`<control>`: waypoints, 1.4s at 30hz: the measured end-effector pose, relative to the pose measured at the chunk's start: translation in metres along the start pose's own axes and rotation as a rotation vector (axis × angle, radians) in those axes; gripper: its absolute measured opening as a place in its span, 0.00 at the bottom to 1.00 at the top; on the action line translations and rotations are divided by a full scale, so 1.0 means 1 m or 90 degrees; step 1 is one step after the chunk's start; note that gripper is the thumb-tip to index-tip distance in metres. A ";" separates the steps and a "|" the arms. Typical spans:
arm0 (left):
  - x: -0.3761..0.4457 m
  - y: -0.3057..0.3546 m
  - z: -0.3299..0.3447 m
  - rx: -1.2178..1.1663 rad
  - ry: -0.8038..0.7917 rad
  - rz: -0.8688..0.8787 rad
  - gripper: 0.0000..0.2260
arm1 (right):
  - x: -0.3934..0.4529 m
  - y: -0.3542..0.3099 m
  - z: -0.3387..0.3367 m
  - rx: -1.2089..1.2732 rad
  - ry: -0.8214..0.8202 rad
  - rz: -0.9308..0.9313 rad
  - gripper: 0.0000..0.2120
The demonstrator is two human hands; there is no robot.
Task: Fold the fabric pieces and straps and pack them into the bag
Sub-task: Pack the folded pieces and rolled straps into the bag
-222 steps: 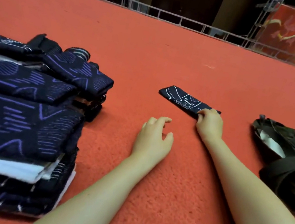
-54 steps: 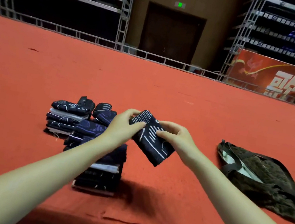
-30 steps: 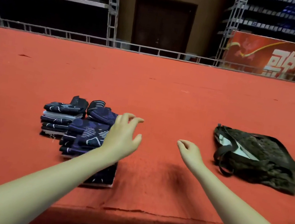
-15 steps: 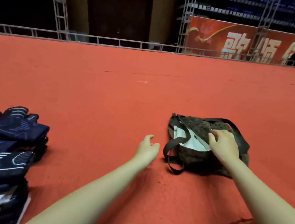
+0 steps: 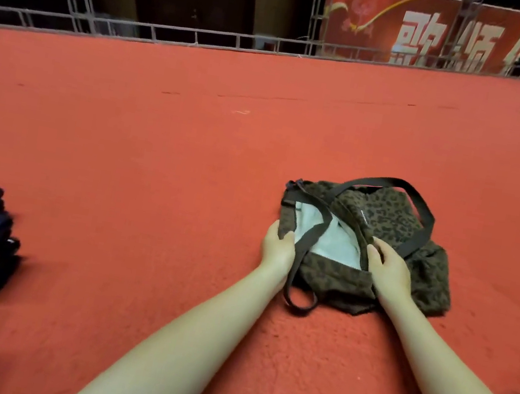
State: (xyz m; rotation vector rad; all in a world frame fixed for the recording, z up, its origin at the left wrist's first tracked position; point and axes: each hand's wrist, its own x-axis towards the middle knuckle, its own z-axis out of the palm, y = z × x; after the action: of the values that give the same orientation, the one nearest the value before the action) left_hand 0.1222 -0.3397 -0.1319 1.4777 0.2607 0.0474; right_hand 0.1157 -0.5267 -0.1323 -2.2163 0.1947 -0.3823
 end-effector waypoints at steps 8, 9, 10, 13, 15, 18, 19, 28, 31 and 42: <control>-0.051 0.077 -0.089 0.162 0.110 0.176 0.14 | -0.052 -0.078 0.003 0.093 -0.114 -0.083 0.14; -0.060 0.091 -0.106 0.194 0.138 0.193 0.15 | -0.061 -0.094 0.002 0.083 -0.107 -0.110 0.16; -0.068 0.105 -0.125 0.226 0.165 0.205 0.16 | -0.068 -0.110 0.000 0.069 -0.101 -0.135 0.16; -0.101 0.147 -0.173 0.290 0.206 0.263 0.16 | -0.088 -0.152 -0.005 0.053 -0.061 -0.171 0.11; -0.127 0.171 -0.196 0.321 0.214 0.318 0.16 | -0.102 -0.172 -0.010 0.117 0.007 -0.163 0.12; -0.175 0.180 -0.225 0.353 0.197 0.379 0.16 | -0.136 -0.185 -0.018 0.190 0.093 -0.125 0.12; -0.190 0.174 -0.231 0.378 0.182 0.386 0.16 | -0.148 -0.182 -0.020 0.175 0.098 -0.124 0.12; -0.273 0.047 -0.269 0.609 -0.089 0.020 0.12 | -0.225 -0.109 -0.032 -0.180 -0.101 -0.139 0.13; -0.274 0.029 -0.276 0.563 -0.058 -0.028 0.15 | -0.227 -0.119 -0.022 -0.351 -0.053 -0.282 0.14; -0.229 0.009 -0.259 0.060 0.077 -0.141 0.17 | -0.196 -0.166 0.061 -0.565 -0.248 -0.509 0.20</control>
State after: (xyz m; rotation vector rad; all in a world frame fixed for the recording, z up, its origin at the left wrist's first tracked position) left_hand -0.1517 -0.1297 -0.1076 1.5331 0.5291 -0.0542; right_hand -0.0469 -0.3262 -0.0785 -3.1244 -0.9281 -0.2942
